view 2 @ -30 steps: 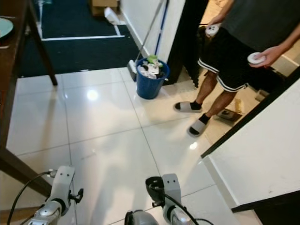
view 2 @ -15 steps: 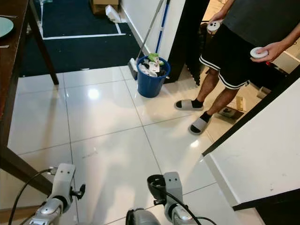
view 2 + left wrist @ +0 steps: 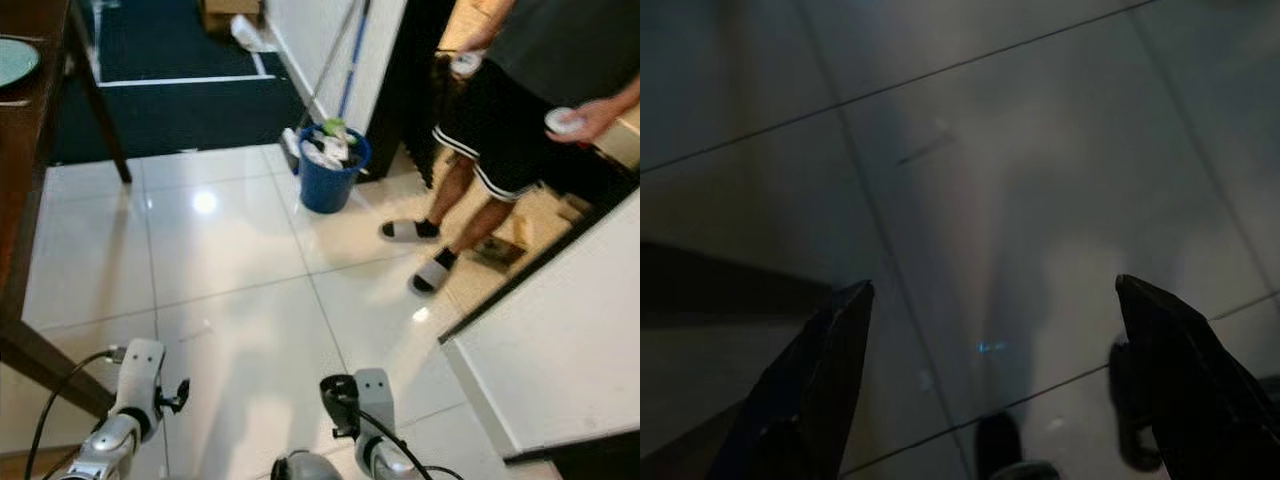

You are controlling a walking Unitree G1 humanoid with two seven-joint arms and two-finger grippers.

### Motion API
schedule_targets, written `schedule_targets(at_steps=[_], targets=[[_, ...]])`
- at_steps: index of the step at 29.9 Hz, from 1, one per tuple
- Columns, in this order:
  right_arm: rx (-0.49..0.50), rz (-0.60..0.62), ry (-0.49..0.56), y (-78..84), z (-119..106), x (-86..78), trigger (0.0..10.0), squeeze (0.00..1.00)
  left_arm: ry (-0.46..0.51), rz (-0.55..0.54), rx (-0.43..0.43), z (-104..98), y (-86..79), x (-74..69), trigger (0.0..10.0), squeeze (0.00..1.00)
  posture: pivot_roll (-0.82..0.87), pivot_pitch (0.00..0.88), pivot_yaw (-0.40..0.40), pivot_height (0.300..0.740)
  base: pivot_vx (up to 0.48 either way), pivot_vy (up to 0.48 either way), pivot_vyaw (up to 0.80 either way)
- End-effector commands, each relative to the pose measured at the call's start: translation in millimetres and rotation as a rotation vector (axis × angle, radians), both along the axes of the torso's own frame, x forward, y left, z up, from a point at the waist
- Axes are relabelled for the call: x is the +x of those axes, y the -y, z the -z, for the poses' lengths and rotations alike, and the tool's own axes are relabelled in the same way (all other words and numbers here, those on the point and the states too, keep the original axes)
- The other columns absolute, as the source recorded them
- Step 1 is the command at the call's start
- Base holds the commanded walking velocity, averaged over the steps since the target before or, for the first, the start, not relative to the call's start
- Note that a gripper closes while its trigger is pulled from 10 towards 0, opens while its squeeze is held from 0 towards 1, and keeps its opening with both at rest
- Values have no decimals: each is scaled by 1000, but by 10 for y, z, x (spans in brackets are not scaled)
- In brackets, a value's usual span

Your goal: Setting the table

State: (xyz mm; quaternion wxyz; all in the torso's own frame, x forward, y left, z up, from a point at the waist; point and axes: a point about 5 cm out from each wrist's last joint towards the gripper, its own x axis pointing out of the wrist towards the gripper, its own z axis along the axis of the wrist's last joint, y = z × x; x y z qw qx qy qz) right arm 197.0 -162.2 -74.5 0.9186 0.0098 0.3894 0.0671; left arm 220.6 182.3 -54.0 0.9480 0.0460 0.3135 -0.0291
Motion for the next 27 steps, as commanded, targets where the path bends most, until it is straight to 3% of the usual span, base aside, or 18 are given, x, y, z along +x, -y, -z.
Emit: schedule_targets(at_steps=[1, 27], targets=[[-17, 12, -19, 83, 29, -67, 10000, 0, -3, 4, -17, 7, 49, 1, 10000, 0, 79, 73, -34, 740, 352, 0, 0], [-7, 14, -16, 89, 34, -84, 10000, 0, -6, 27, -29, 10, 73, 0, 10000, 0, 71, 52, -32, 740, 343, 0, 0]])
